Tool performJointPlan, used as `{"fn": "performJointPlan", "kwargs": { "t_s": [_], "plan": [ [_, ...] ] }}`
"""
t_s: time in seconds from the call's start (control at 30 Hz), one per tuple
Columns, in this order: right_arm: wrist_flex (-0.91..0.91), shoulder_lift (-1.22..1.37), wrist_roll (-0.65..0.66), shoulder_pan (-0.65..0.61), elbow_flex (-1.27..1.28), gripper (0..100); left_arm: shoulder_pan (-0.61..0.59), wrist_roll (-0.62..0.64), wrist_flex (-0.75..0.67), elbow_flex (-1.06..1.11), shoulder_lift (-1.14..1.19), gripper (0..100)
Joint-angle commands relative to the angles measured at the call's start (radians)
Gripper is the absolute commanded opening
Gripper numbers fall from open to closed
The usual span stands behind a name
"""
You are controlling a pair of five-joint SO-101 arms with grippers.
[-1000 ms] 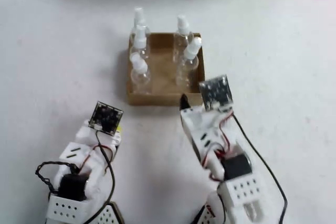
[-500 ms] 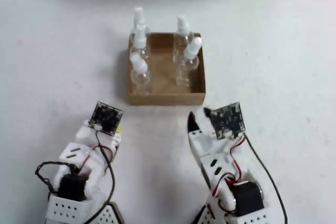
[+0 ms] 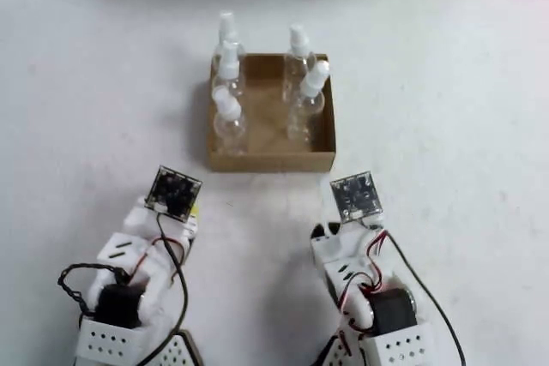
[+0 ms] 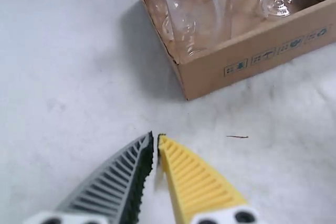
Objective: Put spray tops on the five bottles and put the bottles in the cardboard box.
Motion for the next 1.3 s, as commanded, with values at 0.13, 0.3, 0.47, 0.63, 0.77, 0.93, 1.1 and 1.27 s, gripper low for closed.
{"fn": "performJointPlan", "kwargs": {
  "t_s": [0.13,0.3,0.47,0.63,0.77,0.93,1.1,1.27],
  "plan": [
    [0.044,0.005,-0.002,0.004,0.068,1.7,-0.010,-0.008,0.107,-0.003,0.001,2],
    [0.079,-0.024,-0.002,0.002,0.068,1.7,-0.010,-0.003,0.292,-0.003,-0.002,2],
    [0.081,-0.028,-0.002,0.002,0.068,1.7,-0.008,-0.002,0.348,-0.003,-0.004,2],
    [0.082,-0.028,-0.002,0.002,0.068,1.7,-0.008,-0.002,0.348,-0.003,-0.004,2],
    [0.082,-0.028,-0.002,0.002,0.068,1.7,-0.008,-0.002,0.348,-0.003,-0.004,2],
    [0.082,-0.028,-0.002,0.002,0.068,1.7,-0.008,-0.002,0.348,-0.003,-0.004,2],
    [0.082,-0.028,-0.002,0.002,0.068,1.7,-0.008,-0.002,0.348,-0.003,-0.004,2],
    [0.082,-0.028,-0.002,0.002,0.068,1.7,-0.008,-0.002,0.348,-0.003,-0.004,2]
  ]
}}
